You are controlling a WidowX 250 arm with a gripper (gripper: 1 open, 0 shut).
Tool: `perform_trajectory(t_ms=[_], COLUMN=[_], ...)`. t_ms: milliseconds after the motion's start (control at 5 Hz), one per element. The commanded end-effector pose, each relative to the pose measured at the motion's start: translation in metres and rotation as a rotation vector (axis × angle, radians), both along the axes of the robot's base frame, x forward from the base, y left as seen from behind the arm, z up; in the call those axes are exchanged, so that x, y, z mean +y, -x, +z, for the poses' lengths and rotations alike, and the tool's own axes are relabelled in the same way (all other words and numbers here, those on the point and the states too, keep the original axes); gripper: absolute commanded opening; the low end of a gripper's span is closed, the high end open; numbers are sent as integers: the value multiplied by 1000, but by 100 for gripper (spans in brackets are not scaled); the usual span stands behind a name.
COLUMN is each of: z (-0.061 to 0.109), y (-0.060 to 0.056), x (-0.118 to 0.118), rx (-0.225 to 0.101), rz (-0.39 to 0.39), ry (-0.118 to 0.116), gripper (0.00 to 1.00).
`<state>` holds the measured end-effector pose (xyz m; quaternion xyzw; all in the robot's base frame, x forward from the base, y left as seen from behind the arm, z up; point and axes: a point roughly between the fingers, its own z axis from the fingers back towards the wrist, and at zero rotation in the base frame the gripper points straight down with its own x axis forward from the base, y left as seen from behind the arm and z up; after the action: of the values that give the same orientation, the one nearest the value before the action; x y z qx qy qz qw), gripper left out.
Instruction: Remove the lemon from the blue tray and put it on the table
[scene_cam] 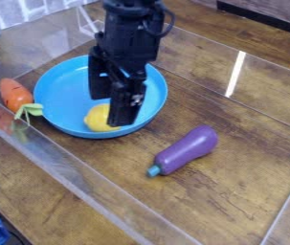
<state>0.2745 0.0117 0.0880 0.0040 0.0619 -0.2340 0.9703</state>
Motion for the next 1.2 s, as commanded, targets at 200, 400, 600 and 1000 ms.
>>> perform_trajectory(t_ms=[200,400,600,1000], z=[-8,-15,-20,-30], y=[-16,-24,-28,-34], x=[23,31,36,44], rx=[-66,-92,-107,-132], rz=[-82,-111,-111,-105], ry=[8,5,8,13], gripper=[100,100,100,100])
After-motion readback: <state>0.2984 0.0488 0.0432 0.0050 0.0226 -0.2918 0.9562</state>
